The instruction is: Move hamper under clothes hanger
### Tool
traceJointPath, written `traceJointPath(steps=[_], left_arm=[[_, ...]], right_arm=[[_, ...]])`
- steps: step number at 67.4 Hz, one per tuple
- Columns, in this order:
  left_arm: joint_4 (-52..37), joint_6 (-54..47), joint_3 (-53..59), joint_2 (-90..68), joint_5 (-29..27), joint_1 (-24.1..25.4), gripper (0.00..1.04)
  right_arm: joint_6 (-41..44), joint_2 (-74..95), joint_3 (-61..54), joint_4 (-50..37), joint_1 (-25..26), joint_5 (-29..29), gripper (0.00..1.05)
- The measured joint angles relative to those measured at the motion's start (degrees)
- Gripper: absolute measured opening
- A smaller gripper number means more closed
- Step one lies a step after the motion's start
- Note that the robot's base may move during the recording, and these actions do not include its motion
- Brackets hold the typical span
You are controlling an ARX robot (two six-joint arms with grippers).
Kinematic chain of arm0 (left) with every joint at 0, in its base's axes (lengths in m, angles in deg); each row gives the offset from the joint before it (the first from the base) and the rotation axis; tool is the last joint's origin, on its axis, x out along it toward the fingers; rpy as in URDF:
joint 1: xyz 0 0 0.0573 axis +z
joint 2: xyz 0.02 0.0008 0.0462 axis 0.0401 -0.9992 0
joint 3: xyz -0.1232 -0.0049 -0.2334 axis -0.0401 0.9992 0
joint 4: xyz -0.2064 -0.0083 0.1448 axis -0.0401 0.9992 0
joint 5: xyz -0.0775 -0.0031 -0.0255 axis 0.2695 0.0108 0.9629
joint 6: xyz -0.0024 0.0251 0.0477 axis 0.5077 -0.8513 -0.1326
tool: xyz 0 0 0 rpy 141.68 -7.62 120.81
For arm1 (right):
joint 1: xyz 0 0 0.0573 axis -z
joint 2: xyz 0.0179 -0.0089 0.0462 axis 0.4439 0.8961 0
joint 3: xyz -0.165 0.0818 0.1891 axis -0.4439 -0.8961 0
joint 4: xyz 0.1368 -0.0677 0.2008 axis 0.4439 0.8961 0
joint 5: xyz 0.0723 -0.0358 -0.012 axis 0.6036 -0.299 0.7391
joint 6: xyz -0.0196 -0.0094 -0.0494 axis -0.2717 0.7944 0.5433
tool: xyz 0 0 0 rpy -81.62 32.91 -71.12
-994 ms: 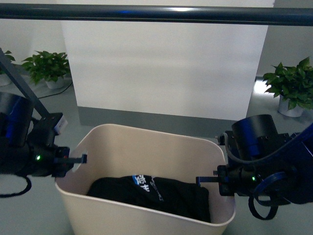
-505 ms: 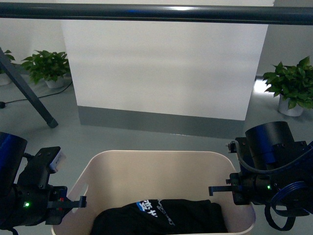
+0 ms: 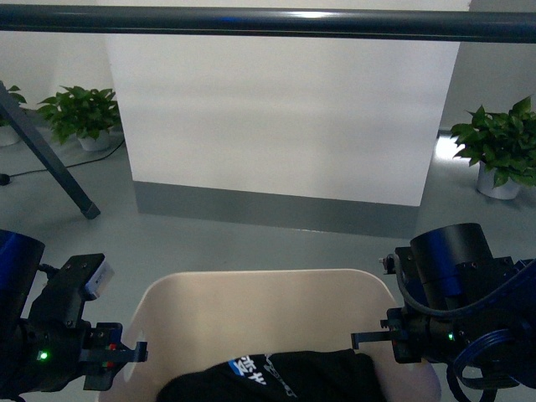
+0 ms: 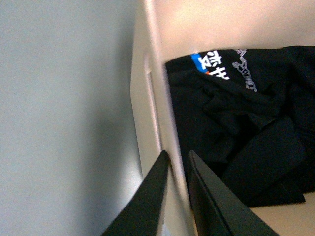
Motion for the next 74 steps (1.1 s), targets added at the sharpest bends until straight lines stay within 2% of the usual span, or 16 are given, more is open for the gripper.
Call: traceJointPath(steps=[5,11,22,24,32,46,60,74], left_arm=[[0.11,-0.22,-0.24,0.02,0.42,0.07,0.33],[0.70,-0.46,-0.52,0.02,0.79,0.13,0.50],[1.36,-1.18,-1.25,0.35,0.81,0.46,0.73],[1.49,-1.49,-1.73,0.83,0.79,0.66,0.80],[3.26,-1.86,-4.44,4.37,0.66,1.64,0.99],[6.75,-1.88,-10.23,12.37,1.05,3.02,0.98],[7.32,-1.27,-13.00,21.90,3.54,4.17,0.98],[3.65,-1.01,-12.07,34.80,6.27,6.03,0.98]], right_arm=[[0.04,0.63,-0.04,-0.11,-0.26,-0.33,0.07],[0.26,1.22,-0.04,-0.24,-0.42,-0.92,0.23],[0.24,1.14,-0.04,-1.18,-0.59,-1.53,0.45],[0.22,0.87,-0.07,-1.40,-0.68,-1.81,0.53],[-0.17,-1.68,-0.50,-1.97,-0.79,-2.25,0.71],[-0.87,-11.15,-2.12,-2.73,-0.94,-2.21,0.98],[-1.01,-23.76,-6.40,-4.81,-1.92,-3.56,0.97],[0.57,-39.08,-13.27,-9.33,-3.91,-6.91,0.97]])
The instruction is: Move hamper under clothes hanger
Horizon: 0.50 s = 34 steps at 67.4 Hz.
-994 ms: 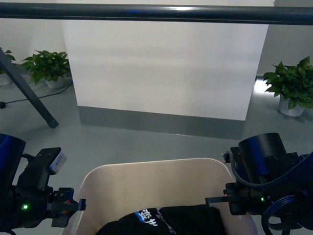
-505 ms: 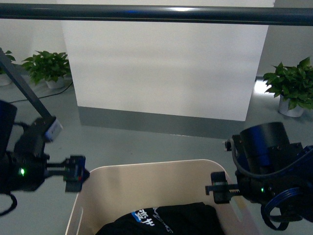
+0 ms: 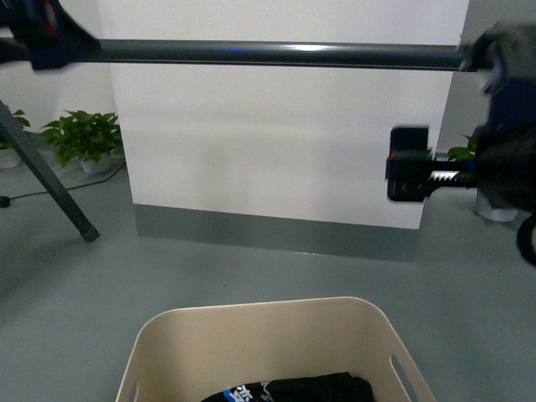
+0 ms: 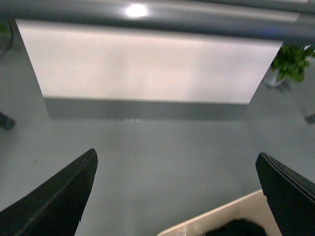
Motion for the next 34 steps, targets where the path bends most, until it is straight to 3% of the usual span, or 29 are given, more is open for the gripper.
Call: traceJointPath(steps=[7,12,16,29,34], left_arm=[[-1.90,0.26,1.44,6.05,1.31,0.94,0.98],[-0.50,-0.04,2.64,9.92,-6.75,0.48,0.89],[-2.54,-0.07,9.27,13.53,-13.16,-0.15,0.74],[-8.09,-0.04,23.21,17.92,-16.57,-1.88,0.44],[-10.69,-0.07,29.14,21.90,-16.87,-3.50,0.26]], right_arm=[[1.88,-6.67,-2.99,-2.95,-1.07,-2.05,0.97],[3.02,-10.34,-4.37,-4.46,-1.55,-2.71,0.97],[3.96,-12.33,-7.67,-9.79,-0.85,0.85,0.84],[4.79,-18.12,-19.56,-13.79,2.80,4.07,0.54],[4.87,-21.81,-24.20,-14.86,4.61,5.70,0.37]])
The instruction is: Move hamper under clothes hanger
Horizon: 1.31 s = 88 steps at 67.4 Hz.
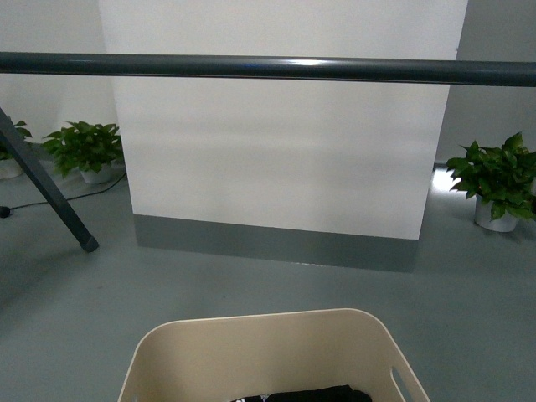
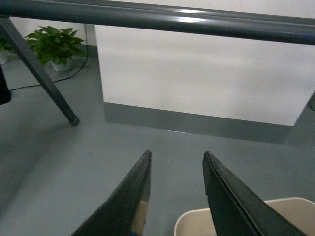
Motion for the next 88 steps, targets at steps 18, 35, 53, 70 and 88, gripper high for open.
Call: traceJointPath(steps=[18,35,53,70,88], left_arm=[[-3.28,0.00,12.50,8.81,-0.31,-0.17,0.03],[-3.02,0.00,19.17,16.13,-0.31,-0.17,0.03],[0.94,0.00,24.00,24.87,-0.31,-0.17,0.03],[7.54,0.00,27.02,34.51,-0.33,-0.17,0.03],[10.34,-0.02,28.50,40.13,-0.33,-0.17,0.03]], right_arm=[[0.17,-10.43,-10.43,-0.13,4.02,4.11,0.02],[0.17,-18.97,-15.80,3.17,6.54,6.80,0.02],[0.20,-29.18,-19.58,9.55,10.86,10.86,0.02],[0.17,-38.14,-22.91,14.84,10.91,10.84,0.02],[0.20,-46.27,-22.91,22.47,10.91,10.84,0.02]])
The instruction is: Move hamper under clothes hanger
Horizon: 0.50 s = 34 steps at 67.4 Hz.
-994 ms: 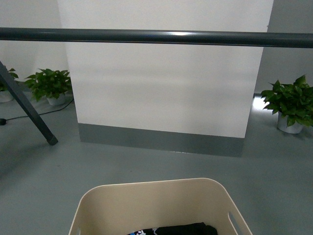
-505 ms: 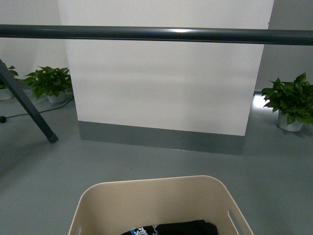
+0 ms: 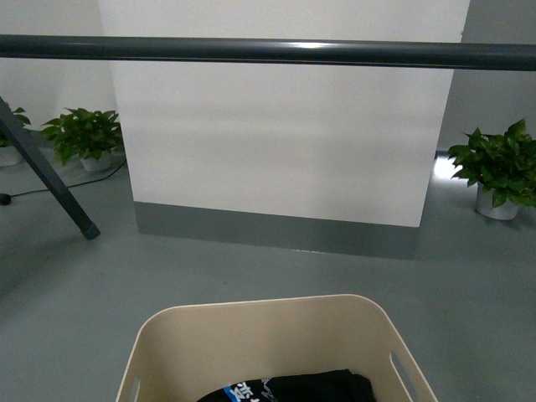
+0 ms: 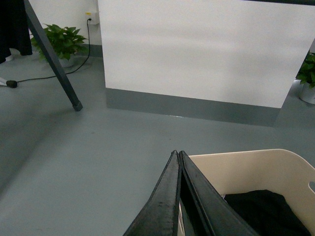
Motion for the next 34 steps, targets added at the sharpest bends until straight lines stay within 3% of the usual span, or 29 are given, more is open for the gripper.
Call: traceJointPath(steps=[34], left_arm=[[11.74,0.00,0.00,11.96,0.00,0.00,0.03]], right_arm=[[0.00,-11.56,-0.02,11.26,0.00,0.00,0.02]])
